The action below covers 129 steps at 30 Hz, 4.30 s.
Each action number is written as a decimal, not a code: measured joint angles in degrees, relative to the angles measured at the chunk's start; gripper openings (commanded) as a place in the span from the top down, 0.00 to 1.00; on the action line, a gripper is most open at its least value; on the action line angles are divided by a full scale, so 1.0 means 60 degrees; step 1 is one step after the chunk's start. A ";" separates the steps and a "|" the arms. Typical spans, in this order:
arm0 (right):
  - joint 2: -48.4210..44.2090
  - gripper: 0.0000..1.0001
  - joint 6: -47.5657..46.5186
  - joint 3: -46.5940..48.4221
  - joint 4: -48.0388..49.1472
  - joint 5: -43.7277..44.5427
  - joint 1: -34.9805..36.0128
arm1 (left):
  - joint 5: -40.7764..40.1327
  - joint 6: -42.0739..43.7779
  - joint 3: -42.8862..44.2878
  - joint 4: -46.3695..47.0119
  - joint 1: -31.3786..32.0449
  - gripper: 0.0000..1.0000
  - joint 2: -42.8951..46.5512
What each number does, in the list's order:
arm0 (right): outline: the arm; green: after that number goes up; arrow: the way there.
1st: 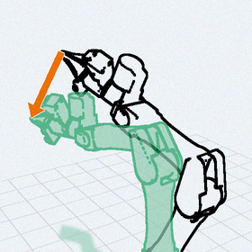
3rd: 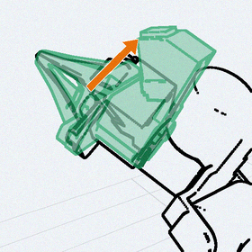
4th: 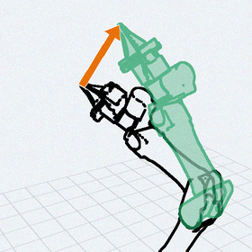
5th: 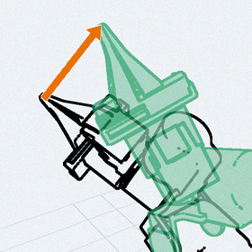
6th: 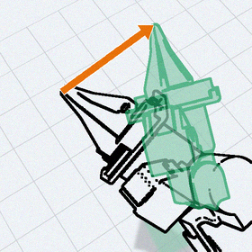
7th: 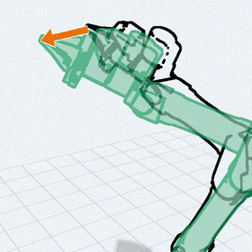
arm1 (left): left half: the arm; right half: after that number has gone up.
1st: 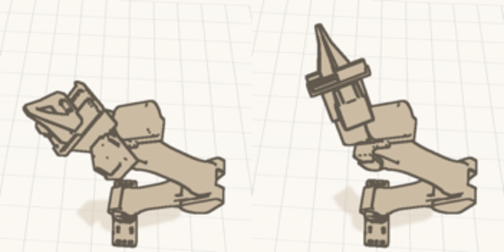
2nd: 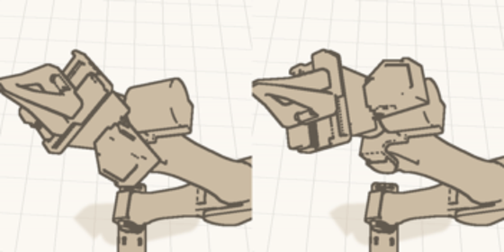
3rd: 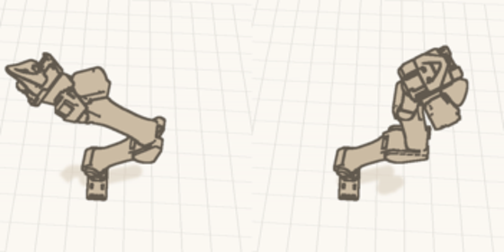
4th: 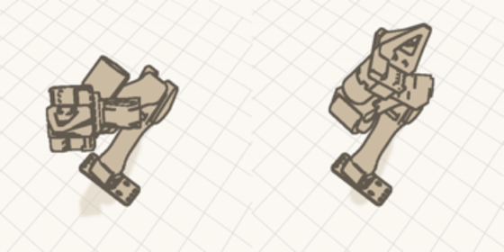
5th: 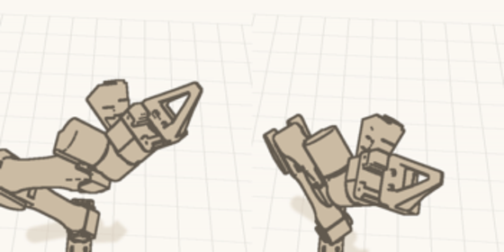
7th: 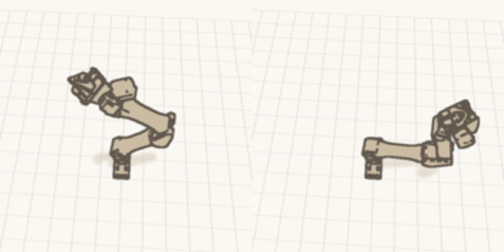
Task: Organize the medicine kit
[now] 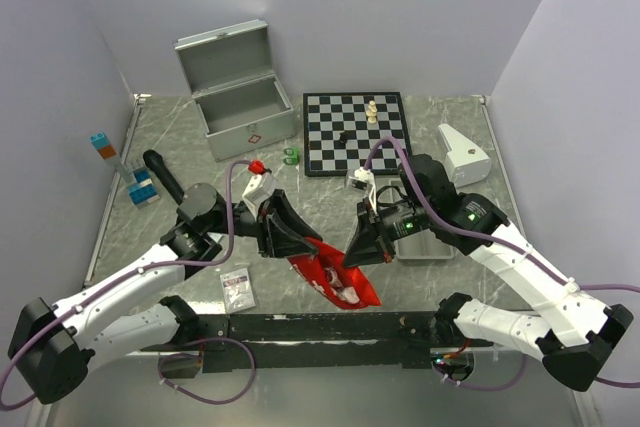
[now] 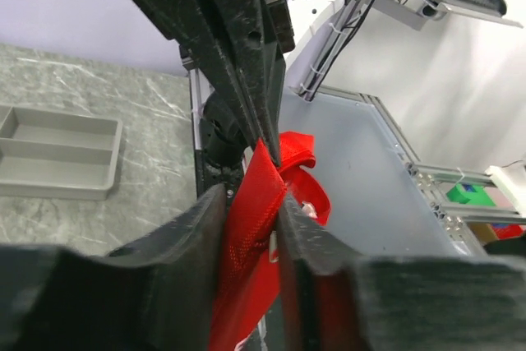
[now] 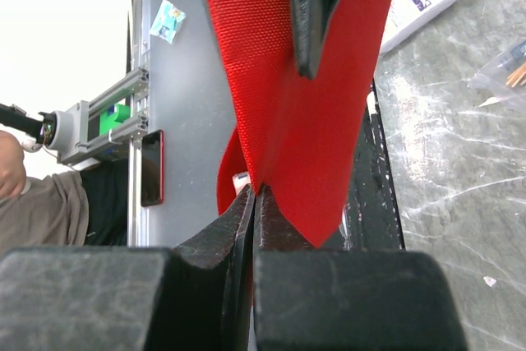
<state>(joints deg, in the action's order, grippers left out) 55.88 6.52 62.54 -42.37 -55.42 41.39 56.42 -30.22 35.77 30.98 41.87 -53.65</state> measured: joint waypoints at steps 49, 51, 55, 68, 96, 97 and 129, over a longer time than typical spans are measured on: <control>0.0386 0.42 0.0994 0.0299 0.0790 0.3020 -0.0251 | -0.3315 -0.1009 0.0109 -0.1038 -0.0244 0.99 0.0725; 0.0397 0.41 0.1257 0.0393 0.0976 0.3945 -0.0346 | -0.4062 -0.1177 0.0102 -0.1253 -0.0244 0.99 0.0834; 0.0288 0.40 0.1752 0.0393 0.1257 0.5701 -0.0386 | -0.5370 -0.1614 0.0102 -0.1942 -0.0240 0.99 0.0747; -0.1096 0.48 0.2273 -0.0903 0.2029 0.7737 -0.0390 | -0.8269 -0.3956 -0.0004 -0.2215 0.0342 0.99 -0.0838; 0.1905 0.87 0.2943 -0.3508 0.5027 0.7646 -0.0390 | -1.1810 -0.5042 -0.2171 -0.1548 0.1100 0.99 -0.2157; 0.2197 0.87 0.2951 -0.3508 0.5249 0.7515 -0.0386 | -1.1810 -0.4994 -0.2171 -0.1526 0.1100 0.99 -0.2157; 0.2535 0.44 0.3242 -0.3330 0.7042 0.5275 0.0572 | -1.0961 -0.4022 -0.3140 0.0350 0.1100 0.99 -0.0477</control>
<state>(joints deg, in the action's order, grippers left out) 71.09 25.98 42.57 -0.12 -23.77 44.82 -9.34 -54.35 16.93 33.08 48.47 -56.51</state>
